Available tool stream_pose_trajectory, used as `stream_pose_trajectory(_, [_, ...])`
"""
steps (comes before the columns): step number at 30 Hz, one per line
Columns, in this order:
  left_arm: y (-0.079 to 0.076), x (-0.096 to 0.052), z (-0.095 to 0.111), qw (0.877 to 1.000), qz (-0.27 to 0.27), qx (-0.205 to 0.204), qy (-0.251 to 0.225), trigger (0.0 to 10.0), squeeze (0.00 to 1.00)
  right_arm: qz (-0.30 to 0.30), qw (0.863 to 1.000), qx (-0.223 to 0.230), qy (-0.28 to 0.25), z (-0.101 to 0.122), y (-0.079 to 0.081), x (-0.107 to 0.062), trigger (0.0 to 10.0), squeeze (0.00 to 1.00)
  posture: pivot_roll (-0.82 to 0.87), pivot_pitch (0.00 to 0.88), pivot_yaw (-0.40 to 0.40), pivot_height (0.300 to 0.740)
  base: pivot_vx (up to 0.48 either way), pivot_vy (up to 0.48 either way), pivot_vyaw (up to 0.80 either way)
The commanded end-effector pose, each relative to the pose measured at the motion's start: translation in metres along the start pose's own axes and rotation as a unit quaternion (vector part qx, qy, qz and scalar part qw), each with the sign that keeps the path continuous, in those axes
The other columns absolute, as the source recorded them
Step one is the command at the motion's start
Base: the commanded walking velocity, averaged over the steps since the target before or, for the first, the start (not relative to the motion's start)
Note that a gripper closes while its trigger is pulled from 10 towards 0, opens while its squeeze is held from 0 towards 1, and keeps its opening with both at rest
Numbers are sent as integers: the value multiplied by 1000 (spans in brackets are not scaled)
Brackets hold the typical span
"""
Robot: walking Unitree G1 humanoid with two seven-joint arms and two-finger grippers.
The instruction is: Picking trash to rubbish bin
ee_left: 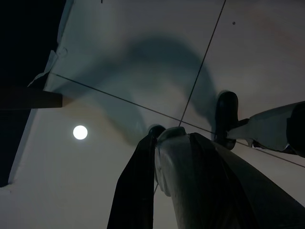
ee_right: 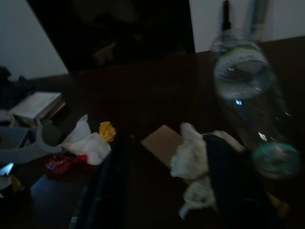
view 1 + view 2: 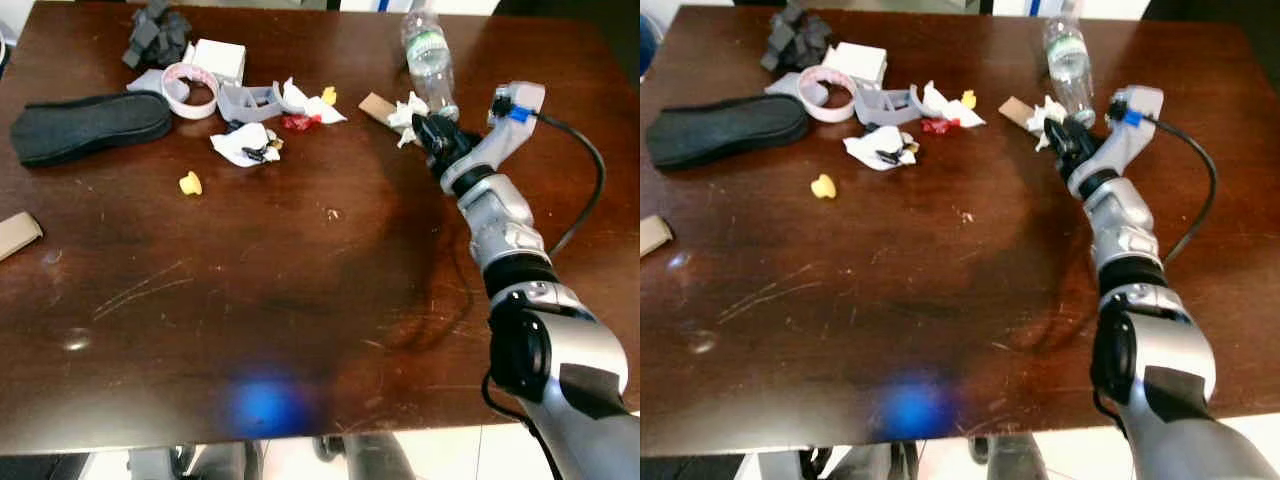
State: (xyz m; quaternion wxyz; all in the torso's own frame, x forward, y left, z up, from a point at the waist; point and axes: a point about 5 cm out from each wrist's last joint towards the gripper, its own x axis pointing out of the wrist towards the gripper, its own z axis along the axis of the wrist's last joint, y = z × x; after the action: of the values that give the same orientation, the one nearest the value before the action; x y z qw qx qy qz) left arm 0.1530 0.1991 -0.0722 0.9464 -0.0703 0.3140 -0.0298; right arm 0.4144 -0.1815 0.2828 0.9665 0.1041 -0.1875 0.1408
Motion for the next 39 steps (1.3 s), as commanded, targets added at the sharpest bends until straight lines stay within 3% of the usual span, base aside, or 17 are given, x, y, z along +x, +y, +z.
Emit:
stream_pose_trajectory(1, [-13,-74,-115,965,14,-58,254,10000,0,7,999,-11,30,-15,6,-1,10000,1000,256,479,-103,740,0,0,0])
stream_pose_trajectory(6, [-13,-87,-124,964,22,-67,256,10000,0,36,998,2,57,-25,28,6,10000,1000,298,512,-108,740,0,0,0])
stream_pose_trajectory(14, [-15,-102,-134,962,29,-77,259,10000,0,22,999,6,50,-23,41,13,10000,1000,343,544,-107,740,0,0,0])
stream_pose_trajectory(17, [-16,-105,-136,962,30,-78,260,10000,0,21,999,10,37,-18,43,16,10000,1000,350,547,-106,740,0,0,0])
stream_pose_trajectory(20, [-18,-112,-140,961,30,-81,264,10000,0,21,999,33,-17,8,48,27,10000,1000,358,560,-105,740,0,0,0])
stream_pose_trajectory(26, [-23,-113,-141,962,25,-83,258,10000,0,-2,1000,-4,-20,14,48,30,10000,1000,359,584,-107,740,0,0,0])
stream_pose_trajectory(28, [-25,-112,-141,963,23,-84,253,10000,0,-21,999,-39,6,7,45,29,10000,212,364,592,-108,740,0,0,0])
stream_pose_trajectory(30, [-25,-112,-140,964,23,-85,251,10000,0,-30,998,-59,20,4,44,28,10000,212,364,592,-108,740,0,0,0])
stream_pose_trajectory(31, [-25,-112,-140,964,22,-85,249,10000,0,-39,996,-71,32,0,42,26,10000,8,365,596,-108,740,0,0,0])
stream_pose_trajectory(36, [-27,-115,-141,965,21,-87,245,10000,0,-72,990,-106,66,-12,34,21,10000,0,381,615,-104,740,0,0,0])
stream_pose_trajectory(39, [-27,-118,-143,966,22,-88,244,10000,0,-81,989,-106,67,-14,33,19,10000,0,387,618,-102,740,0,0,0])
